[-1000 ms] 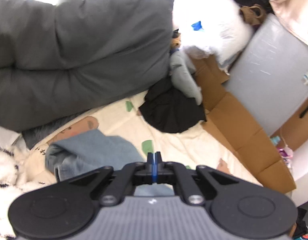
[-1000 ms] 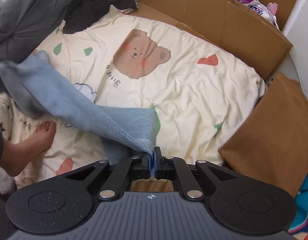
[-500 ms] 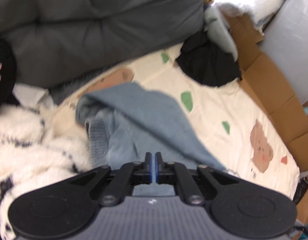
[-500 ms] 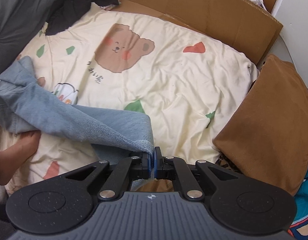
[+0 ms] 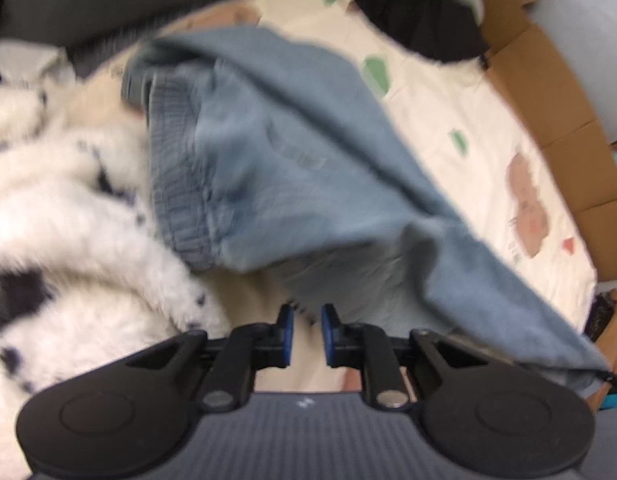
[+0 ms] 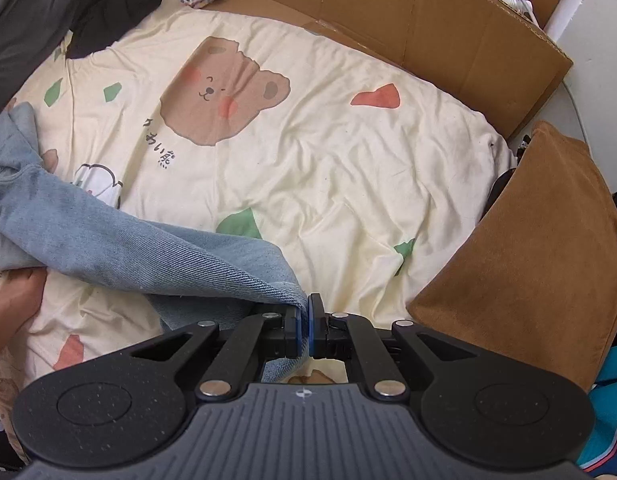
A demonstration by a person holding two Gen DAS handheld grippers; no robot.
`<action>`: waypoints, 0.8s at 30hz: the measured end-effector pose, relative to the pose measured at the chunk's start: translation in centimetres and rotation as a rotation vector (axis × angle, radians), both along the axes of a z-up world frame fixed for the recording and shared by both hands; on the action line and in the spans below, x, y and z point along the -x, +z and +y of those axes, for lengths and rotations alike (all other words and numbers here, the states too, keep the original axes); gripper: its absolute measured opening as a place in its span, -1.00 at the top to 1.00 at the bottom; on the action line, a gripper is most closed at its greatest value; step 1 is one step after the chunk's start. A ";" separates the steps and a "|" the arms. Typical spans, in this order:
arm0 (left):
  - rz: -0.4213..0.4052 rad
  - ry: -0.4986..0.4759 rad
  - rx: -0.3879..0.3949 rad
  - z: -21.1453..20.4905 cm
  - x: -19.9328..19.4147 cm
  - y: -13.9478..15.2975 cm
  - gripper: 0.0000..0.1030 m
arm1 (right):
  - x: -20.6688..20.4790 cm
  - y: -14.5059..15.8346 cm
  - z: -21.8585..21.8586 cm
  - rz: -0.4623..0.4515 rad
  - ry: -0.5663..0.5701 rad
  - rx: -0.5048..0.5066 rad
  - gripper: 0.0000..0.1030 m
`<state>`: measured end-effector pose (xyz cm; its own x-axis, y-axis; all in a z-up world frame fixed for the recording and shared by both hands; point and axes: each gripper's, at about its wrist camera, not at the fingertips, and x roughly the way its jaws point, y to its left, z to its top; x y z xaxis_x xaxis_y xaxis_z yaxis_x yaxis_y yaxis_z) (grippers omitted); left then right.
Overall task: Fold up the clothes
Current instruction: 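Lift the jeans with the left tool while the right tool holds the leg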
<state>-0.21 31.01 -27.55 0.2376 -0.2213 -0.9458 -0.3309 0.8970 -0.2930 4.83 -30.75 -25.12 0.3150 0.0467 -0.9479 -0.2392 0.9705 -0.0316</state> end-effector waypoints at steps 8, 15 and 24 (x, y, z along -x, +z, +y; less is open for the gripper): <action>0.056 -0.009 0.046 -0.8 -0.7 -6.0 0.11 | 0.0 -0.6 0.3 0.021 -0.003 0.021 0.99; -0.039 -0.003 0.047 -1.0 -2.3 -6.1 0.29 | -0.1 -1.0 0.4 0.028 -0.007 0.031 0.99; -0.169 -0.025 0.053 -0.6 -5.1 -2.2 0.92 | -0.6 -0.8 0.6 0.010 0.004 0.040 0.99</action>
<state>4.84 30.40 -29.75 0.3859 -0.2778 -0.8797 -0.2507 0.8861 -0.3898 5.45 -30.11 -25.95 0.3053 0.0101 -0.9522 -0.2436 0.9675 -0.0678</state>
